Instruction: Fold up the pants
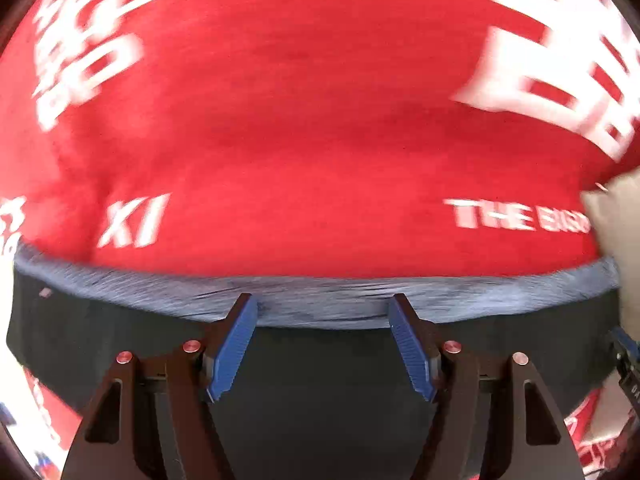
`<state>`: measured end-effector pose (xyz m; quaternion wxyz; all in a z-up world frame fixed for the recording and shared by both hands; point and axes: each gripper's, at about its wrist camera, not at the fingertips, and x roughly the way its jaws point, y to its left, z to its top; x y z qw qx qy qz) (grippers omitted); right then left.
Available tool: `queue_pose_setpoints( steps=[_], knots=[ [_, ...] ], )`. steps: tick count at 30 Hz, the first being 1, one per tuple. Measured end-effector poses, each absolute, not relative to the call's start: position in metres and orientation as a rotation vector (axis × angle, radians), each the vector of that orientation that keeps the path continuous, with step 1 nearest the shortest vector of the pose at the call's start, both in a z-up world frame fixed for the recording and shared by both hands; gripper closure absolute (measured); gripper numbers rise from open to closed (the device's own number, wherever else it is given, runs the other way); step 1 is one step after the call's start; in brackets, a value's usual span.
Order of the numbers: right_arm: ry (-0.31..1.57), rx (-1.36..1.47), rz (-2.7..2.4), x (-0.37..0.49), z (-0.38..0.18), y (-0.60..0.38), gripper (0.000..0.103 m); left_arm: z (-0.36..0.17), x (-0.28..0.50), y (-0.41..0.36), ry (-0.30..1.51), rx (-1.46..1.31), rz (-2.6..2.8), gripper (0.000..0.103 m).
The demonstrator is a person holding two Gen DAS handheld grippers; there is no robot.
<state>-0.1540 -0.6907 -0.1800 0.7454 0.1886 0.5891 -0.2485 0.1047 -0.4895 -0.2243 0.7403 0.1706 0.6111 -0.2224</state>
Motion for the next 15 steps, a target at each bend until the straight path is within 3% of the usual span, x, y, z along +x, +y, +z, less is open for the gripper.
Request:
queue_pose_setpoints(
  steps=[4,5,7,8,11,15],
  knots=[
    [1.246,0.428,-0.555,-0.151,-0.168,-0.688,0.069,-0.243,0.082,-0.537,1.316,0.478,-0.537,0.034],
    [1.257,0.423,-0.561,-0.152,-0.17,-0.687,0.064,-0.251,0.081,-0.543,1.325,0.486,-0.528,0.034],
    [1.306,0.395,-0.597,-0.157,-0.183,-0.685,0.055,-0.259,0.086,-0.545,1.293,0.465,-0.5,0.024],
    [1.354,0.397,-0.596,-0.162,-0.198,-0.689,0.055,-0.26,0.089,-0.545,1.308,0.462,-0.497,0.023],
    [1.311,0.391,-0.582,-0.168,-0.19,-0.685,0.053,-0.248,0.1,-0.532,1.333,0.443,-0.51,0.023],
    [1.208,0.529,-0.572,-0.205,-0.169,-0.674,0.039,-0.217,0.096,-0.497,1.299,0.462,-0.485,0.023]
  ],
)
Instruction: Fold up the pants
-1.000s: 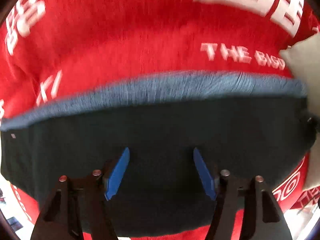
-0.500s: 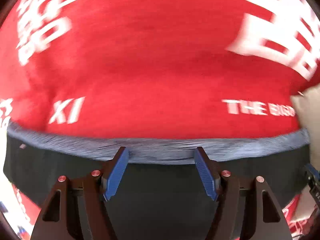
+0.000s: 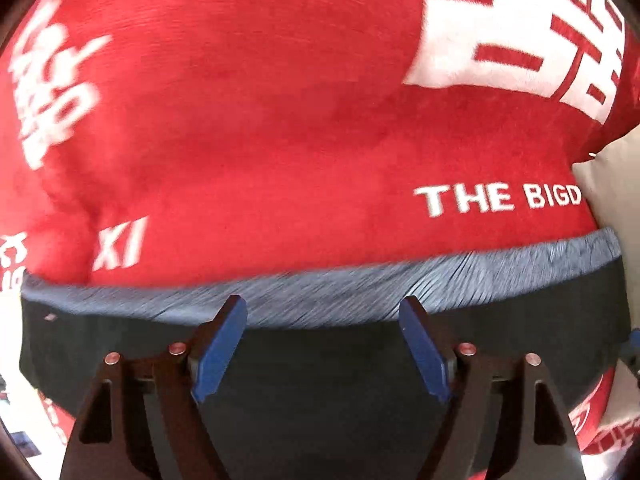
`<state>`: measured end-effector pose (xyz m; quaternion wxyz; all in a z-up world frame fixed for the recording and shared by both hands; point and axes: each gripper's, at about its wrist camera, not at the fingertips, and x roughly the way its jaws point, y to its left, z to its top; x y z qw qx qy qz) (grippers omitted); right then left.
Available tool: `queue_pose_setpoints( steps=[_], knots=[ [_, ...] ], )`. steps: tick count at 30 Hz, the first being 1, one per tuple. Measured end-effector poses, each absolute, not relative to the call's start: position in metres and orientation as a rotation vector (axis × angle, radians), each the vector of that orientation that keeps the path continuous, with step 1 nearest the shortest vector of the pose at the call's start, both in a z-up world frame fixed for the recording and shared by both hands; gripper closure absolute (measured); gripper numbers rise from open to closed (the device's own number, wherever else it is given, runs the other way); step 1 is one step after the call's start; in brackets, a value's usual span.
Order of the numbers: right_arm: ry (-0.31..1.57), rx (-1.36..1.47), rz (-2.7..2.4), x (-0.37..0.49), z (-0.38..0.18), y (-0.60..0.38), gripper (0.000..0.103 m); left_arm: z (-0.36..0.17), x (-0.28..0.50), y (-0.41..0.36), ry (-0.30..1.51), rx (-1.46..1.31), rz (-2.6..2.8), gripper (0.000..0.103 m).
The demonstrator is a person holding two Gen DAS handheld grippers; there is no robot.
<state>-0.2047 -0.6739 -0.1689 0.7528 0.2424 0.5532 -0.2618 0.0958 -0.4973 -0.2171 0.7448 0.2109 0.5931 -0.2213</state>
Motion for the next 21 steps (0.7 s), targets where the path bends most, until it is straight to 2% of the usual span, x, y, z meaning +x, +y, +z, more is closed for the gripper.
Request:
queue_pose_setpoints(
  steps=[5,10,21],
  knots=[
    [1.229,0.731,-0.575,-0.241,-0.172,-0.654,0.038,-0.196,0.083,-0.435,1.314,0.442,-0.393,0.023],
    [1.254,0.798,-0.541,-0.255,-0.178,-0.613,0.038,-0.195,0.08,-0.375,1.351,0.418,-0.323,0.023],
    [1.2,0.928,-0.301,-0.179,-0.196,-0.477,0.038,-0.205,0.106,-0.237,1.362,0.353,-0.269,0.023]
  ],
)
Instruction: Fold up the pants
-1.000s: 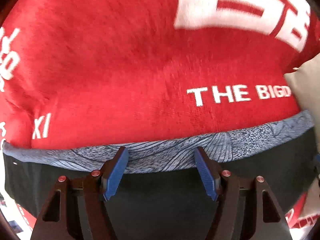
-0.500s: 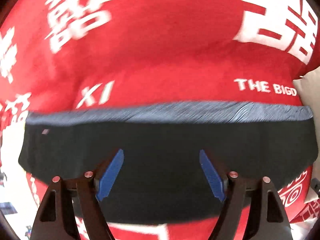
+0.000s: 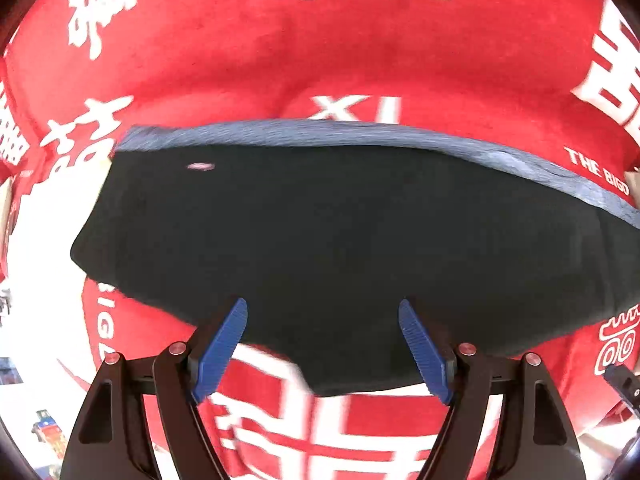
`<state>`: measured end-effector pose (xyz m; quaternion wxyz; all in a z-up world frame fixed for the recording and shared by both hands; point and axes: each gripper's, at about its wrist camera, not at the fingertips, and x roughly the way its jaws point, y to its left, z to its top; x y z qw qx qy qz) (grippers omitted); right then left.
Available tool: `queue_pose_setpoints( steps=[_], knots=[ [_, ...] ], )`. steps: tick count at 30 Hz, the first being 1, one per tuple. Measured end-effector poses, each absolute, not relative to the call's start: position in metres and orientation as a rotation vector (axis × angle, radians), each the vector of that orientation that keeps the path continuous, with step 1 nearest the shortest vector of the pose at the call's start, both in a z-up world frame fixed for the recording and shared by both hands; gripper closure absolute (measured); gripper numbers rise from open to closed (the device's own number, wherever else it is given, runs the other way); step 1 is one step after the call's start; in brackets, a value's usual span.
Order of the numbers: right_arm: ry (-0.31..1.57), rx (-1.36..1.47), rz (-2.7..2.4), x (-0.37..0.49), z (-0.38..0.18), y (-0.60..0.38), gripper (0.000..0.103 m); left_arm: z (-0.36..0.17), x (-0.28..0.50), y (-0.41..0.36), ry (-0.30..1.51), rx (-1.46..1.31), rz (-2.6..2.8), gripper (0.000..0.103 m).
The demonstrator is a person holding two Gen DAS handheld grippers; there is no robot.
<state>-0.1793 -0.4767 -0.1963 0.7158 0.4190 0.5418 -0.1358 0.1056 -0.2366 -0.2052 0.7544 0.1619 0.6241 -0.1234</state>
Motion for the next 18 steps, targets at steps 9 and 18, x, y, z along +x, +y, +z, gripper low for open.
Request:
queue_pose_setpoints(
  steps=[9,18],
  knots=[
    [1.186,1.07,-0.072,-0.09,-0.25,-0.349,0.038,-0.22,0.177,-0.142,1.312,0.384,-0.208,0.023],
    [1.13,1.11,-0.12,-0.068,-0.266,-0.335,0.04,-0.234,0.186,-0.136,1.318,0.33,-0.29,0.023]
  ],
)
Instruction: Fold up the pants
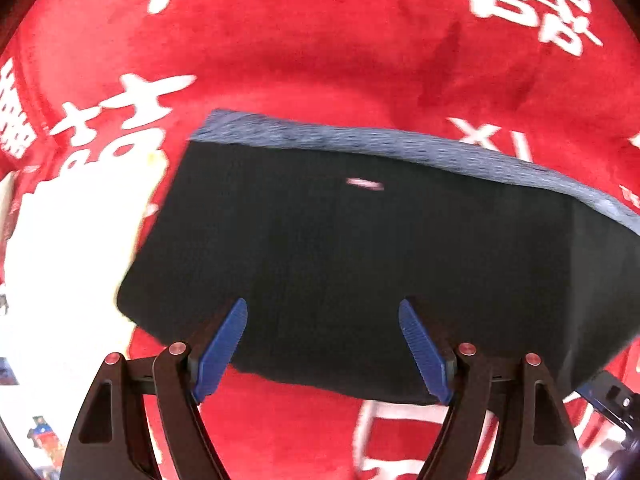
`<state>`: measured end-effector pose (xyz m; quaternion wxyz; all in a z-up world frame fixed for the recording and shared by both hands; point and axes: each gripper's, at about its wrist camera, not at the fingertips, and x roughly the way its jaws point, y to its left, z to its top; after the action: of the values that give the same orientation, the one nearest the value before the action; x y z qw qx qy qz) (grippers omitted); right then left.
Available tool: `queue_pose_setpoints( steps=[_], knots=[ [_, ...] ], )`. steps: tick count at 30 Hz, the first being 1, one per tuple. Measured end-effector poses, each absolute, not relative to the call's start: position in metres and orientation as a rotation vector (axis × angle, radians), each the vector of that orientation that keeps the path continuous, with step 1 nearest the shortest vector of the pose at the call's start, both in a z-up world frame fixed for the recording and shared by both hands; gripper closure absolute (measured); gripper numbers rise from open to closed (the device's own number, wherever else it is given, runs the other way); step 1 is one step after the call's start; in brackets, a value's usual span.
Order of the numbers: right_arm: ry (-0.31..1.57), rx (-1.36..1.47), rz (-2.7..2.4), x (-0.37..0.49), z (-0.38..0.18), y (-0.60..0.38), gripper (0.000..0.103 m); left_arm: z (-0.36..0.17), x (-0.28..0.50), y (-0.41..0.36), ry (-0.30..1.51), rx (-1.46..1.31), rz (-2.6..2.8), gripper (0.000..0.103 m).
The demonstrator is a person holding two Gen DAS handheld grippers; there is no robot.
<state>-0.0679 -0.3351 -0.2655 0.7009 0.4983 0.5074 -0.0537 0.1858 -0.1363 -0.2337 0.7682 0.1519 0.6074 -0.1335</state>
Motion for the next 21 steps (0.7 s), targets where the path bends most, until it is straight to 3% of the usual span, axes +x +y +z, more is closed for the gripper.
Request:
queue_pose_setpoints(
  steps=[3,9,10,11,12,17,21],
  knots=[
    [1.123,1.106,-0.144,-0.073,-0.259,-0.34,0.051,-0.236,0.174,-0.159,1.314,0.351,-0.372,0.023],
    [1.09,1.181,-0.207,-0.073,-0.265,-0.354,0.052,-0.248,0.153,-0.202,1.329,0.403,-0.482,0.023],
    [1.084,1.215,-0.217,-0.073,-0.269,-0.357,0.062,-0.253,0.15,-0.208,1.342,0.425,-0.49,0.023],
    [1.092,1.251,-0.236,-0.071,-0.274,-0.36,0.088,-0.258,0.146,-0.213,1.357,0.446,-0.494,0.023],
    [1.116,1.271,-0.265,-0.069,-0.278,-0.365,0.093,-0.26,0.143,-0.217,1.363,0.471,-0.491,0.023],
    [1.115,1.126,-0.209,-0.069,-0.241,-0.356,0.095,-0.249,0.119,-0.218,1.327,0.555,-0.536,0.023],
    [1.194,1.074,-0.268,-0.083,-0.262,-0.348,0.095,-0.257,0.103,-0.209,1.3,0.576,-0.53,0.023]
  ],
)
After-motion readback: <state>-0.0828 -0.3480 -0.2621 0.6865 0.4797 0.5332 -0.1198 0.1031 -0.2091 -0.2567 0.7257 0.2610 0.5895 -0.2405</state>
